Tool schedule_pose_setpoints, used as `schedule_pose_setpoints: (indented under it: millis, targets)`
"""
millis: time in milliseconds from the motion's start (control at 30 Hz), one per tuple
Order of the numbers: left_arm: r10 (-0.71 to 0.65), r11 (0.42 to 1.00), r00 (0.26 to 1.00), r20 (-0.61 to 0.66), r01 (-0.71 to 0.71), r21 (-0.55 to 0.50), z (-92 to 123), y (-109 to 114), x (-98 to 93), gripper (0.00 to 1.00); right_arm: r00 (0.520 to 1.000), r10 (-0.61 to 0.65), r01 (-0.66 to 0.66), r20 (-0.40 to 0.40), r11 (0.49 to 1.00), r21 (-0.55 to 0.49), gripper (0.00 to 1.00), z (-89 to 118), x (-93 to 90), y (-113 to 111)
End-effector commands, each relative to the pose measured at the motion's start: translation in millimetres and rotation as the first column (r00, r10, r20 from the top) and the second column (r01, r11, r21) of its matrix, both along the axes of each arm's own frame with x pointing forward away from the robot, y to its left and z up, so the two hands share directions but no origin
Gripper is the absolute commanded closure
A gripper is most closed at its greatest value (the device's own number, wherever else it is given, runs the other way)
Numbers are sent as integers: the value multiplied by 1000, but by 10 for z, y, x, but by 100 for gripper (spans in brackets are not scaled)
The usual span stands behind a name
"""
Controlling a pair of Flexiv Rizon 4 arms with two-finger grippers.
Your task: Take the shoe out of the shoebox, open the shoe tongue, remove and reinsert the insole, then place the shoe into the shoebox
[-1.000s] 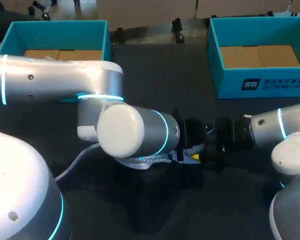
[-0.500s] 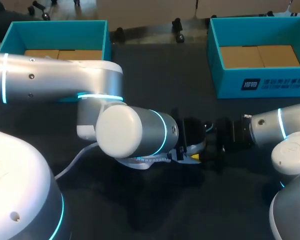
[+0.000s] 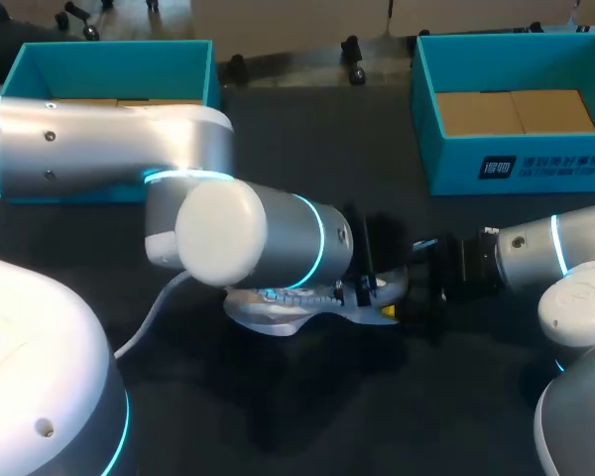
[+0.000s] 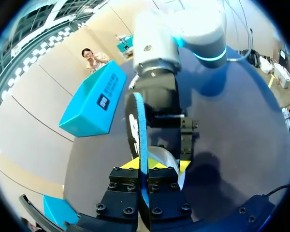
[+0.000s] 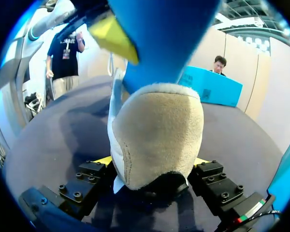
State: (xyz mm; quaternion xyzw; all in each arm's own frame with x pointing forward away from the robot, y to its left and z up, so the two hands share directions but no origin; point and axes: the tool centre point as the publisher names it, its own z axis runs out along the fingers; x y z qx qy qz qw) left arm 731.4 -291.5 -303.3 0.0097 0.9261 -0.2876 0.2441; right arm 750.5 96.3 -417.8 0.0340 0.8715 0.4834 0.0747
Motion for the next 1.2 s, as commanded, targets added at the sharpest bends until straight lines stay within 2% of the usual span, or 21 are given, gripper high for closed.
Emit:
schedule_pose_setpoints:
  millis: [33,433,700,967,1200]
  targets:
    - [3,1000,1000,-12,-3,-21,144,28,-9,100,1000,-2,2,-1,1000,-8,100,-26,2,39]
    - [-49,994,997,-60,43,-97,694,-135,-96,100,1000,-2,2,-1,1000,-8,100,-26,2,39]
    - [-98,993,988,-117,89,-79,830,-208,-124,100,1000,-2,2,-1,1000,-8,100,-26,2,39]
    - [-160,987,959,-235,148,-70,950,-316,-121,100,1000,-2,2,-1,1000,-8,100,-26,2,39]
    - [-201,979,919,-340,180,-93,1164,-433,-121,100,1000,-2,2,-1,1000,-8,100,-26,2,39]
